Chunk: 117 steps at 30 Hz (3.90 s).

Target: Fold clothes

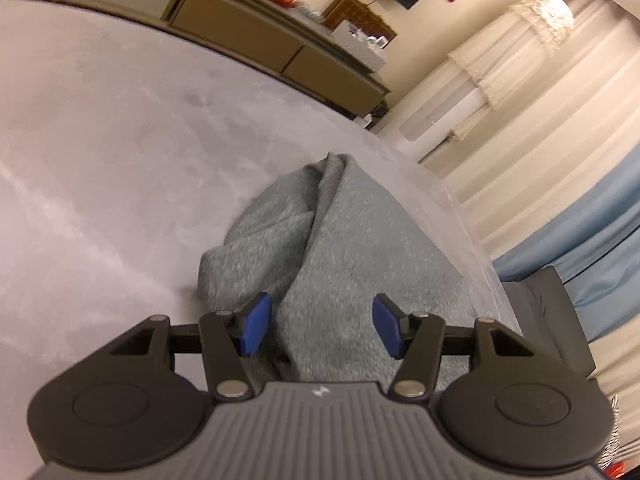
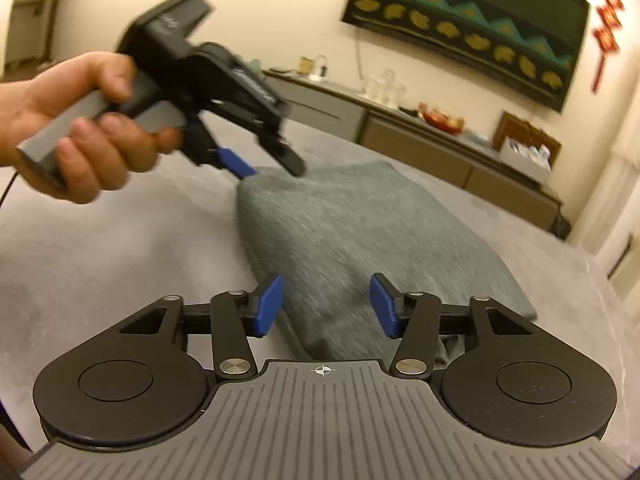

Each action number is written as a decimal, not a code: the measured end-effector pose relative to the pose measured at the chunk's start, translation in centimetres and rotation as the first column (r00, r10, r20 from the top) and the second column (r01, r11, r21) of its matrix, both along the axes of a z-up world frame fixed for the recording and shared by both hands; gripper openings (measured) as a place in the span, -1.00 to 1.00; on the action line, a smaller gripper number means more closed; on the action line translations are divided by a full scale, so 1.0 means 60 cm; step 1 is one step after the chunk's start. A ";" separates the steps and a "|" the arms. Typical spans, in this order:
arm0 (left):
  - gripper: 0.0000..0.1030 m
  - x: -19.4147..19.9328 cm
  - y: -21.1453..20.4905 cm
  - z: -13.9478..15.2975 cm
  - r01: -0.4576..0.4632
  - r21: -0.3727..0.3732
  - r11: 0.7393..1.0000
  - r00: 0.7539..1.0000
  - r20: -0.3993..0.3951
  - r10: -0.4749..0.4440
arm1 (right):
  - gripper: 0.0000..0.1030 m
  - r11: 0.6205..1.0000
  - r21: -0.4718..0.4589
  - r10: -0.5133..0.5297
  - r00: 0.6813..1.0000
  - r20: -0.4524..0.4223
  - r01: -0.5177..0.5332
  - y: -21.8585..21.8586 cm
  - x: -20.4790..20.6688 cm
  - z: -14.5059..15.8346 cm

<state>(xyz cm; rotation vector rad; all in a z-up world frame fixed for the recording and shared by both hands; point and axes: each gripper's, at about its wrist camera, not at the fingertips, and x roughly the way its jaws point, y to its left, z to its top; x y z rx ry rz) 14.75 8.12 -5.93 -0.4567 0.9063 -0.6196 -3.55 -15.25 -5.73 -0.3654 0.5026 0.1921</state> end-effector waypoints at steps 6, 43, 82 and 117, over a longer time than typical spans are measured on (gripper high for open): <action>0.10 0.018 -0.001 -0.007 0.107 -0.079 0.991 0.994 0.026 -0.105 | 0.03 1.000 -0.003 -0.029 0.999 -0.042 0.029 0.007 0.024 -0.014; 0.50 -0.035 -0.056 -0.011 0.450 -0.054 0.891 0.877 0.215 -0.430 | 0.06 0.973 0.064 -0.219 0.975 -0.034 0.221 -0.104 0.015 -0.006; 0.17 -0.042 -0.124 0.017 0.017 0.228 0.974 0.995 0.096 -0.039 | -0.01 0.911 0.301 -0.265 0.959 -0.100 0.283 -0.233 0.075 0.046; 0.28 -0.017 -0.099 -0.037 -0.085 0.004 0.996 0.994 -0.069 0.085 | -0.80 0.982 -0.123 0.136 0.989 -0.051 -0.141 0.029 0.155 0.000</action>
